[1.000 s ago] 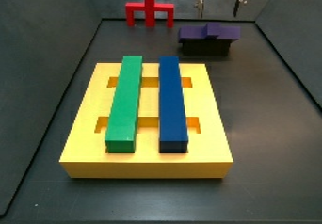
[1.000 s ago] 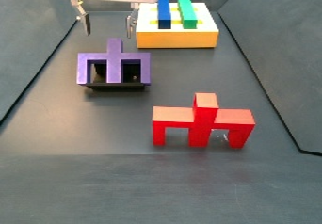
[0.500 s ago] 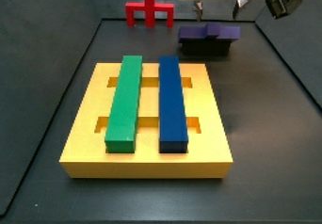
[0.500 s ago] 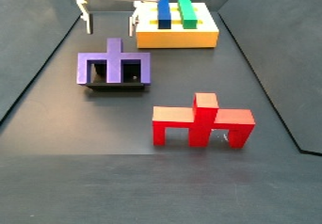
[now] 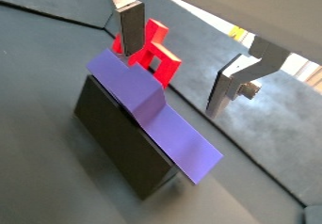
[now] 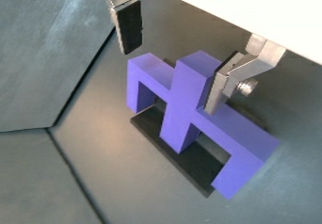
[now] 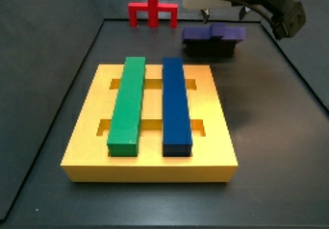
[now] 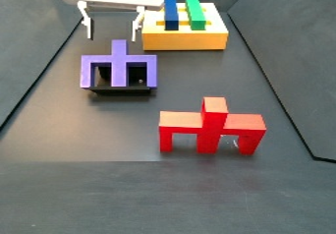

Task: Pick up the purple object. Move up. Place the purple object on the fixture. Regrasp the purple object. Move to above the board. Insert the purple object.
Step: Regrasp the purple object.

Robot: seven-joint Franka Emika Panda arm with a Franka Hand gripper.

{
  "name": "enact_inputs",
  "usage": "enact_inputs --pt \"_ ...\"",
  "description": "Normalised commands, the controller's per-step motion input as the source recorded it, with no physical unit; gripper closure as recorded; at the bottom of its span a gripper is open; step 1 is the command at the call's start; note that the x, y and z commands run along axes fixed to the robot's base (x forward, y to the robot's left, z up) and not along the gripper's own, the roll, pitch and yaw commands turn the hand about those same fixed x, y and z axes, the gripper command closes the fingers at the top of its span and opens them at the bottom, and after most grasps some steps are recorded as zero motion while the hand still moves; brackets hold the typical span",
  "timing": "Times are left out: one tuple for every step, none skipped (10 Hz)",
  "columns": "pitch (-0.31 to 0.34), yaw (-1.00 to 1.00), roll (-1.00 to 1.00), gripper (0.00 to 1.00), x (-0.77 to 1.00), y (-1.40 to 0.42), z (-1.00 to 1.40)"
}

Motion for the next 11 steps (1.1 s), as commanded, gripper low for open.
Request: enact_inputs --pt "0.000 0.15 0.77 0.00 -0.03 -0.04 -0.31" --pt "-0.011 0.10 0.68 0.00 -0.21 -0.06 -0.28" --pt "-0.020 0.09 0.55 0.00 -0.13 -0.05 -0.25" --pt "-0.006 0.09 0.51 0.00 0.00 -0.06 -0.26" --pt "0.000 0.12 0.49 0.00 0.10 -0.09 -0.13" --pt "0.057 0.12 0.75 0.00 0.26 -0.14 0.00" --pt "0.066 0.13 0.70 0.00 0.13 -0.07 0.00" --pt "-0.009 0.00 0.00 0.00 0.00 0.00 0.00" --pt "0.000 0.00 0.00 0.00 0.03 0.00 0.00" --pt "-0.034 0.00 0.00 0.00 0.00 0.00 -0.22" --pt "-0.017 0.00 -0.01 0.00 0.00 0.00 -0.21"
